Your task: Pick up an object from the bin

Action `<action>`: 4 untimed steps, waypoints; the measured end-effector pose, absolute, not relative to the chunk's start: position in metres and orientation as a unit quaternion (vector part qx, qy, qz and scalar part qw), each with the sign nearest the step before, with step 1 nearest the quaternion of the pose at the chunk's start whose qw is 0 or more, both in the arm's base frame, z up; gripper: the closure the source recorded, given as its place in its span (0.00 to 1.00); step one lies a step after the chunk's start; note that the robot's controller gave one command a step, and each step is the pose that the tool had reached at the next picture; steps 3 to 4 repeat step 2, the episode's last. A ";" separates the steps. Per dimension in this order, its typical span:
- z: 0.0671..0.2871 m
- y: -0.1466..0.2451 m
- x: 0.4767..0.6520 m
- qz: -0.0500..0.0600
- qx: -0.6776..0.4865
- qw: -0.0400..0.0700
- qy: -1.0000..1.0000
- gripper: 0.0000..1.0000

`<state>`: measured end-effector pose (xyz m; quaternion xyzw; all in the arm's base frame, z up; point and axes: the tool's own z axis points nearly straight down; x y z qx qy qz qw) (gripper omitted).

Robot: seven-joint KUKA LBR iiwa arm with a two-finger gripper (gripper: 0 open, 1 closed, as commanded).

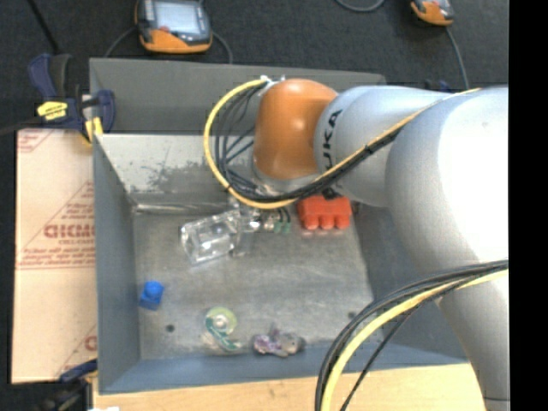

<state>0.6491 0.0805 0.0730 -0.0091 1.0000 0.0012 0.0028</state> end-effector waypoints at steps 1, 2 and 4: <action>0.183 0.097 0.639 0.001 -0.013 0.004 1.000 1.00; 0.332 0.080 0.594 0.001 0.064 0.004 0.998 1.00; 0.332 0.080 0.594 0.001 0.064 0.004 0.998 1.00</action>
Offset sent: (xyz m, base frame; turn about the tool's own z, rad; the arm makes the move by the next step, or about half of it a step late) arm -0.0121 0.0159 0.1056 -0.0035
